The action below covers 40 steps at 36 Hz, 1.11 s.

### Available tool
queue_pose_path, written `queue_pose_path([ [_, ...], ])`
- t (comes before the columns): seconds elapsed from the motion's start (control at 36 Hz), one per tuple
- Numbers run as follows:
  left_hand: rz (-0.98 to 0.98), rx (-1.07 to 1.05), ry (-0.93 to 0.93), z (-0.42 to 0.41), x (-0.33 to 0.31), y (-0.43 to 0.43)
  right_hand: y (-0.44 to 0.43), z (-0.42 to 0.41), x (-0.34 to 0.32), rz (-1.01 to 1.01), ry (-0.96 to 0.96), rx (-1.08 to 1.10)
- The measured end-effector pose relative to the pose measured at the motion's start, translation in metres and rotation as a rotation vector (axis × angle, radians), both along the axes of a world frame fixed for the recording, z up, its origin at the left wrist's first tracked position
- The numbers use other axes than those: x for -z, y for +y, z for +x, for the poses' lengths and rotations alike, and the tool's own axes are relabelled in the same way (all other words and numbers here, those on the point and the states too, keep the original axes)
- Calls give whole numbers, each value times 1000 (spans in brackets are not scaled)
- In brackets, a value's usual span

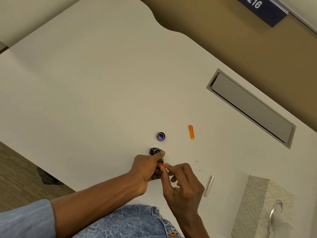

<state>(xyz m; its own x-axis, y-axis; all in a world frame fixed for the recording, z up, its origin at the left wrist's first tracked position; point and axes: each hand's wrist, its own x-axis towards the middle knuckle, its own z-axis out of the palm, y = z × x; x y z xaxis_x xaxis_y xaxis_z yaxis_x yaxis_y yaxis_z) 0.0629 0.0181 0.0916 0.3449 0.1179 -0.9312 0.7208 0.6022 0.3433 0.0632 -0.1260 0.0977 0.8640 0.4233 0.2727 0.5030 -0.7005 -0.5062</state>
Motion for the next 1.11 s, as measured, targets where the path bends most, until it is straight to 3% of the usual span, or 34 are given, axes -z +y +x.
queue_pose_path([
  [1.11,-2,-20,-34,-2,1,2,2,-2,3,23,-36,-42],
])
